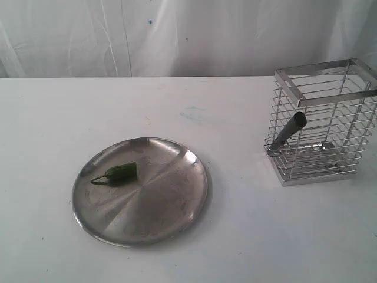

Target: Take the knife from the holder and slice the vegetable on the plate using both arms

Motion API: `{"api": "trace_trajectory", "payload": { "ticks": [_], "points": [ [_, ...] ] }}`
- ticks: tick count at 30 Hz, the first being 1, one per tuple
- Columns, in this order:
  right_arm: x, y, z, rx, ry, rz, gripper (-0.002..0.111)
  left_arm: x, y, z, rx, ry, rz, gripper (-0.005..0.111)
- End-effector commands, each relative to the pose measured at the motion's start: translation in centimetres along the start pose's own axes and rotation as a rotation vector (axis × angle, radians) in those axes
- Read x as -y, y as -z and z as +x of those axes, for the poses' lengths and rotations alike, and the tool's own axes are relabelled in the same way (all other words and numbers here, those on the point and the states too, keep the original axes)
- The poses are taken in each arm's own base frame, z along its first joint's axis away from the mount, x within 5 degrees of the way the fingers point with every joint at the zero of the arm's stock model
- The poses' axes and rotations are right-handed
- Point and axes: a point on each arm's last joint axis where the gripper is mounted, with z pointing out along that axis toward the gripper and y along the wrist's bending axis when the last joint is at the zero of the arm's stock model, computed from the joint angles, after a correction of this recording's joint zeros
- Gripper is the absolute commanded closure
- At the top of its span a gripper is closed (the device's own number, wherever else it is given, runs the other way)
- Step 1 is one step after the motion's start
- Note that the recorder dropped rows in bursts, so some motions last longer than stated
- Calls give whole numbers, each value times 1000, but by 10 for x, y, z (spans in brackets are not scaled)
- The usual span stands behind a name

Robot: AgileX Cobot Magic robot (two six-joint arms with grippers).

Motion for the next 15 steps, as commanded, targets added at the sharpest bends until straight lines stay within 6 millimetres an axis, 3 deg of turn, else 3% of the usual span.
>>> {"api": "trace_trajectory", "payload": {
  "ticks": [1, 6, 11, 15],
  "points": [
    [0, 0, -1, 14, 8, 4, 108, 1, 0, 1, 1, 9, 14, 107],
    [0, 0, -1, 14, 8, 4, 108, 1, 0, 1, 1, 9, 14, 107],
    [6, 0, -1, 5, 199, 72, 108, 1, 0, 1, 1, 9, 14, 107],
    [8, 0, -3, 28, 248, 90, 108, 1, 0, 1, 1, 9, 14, 107]
  ]
}}
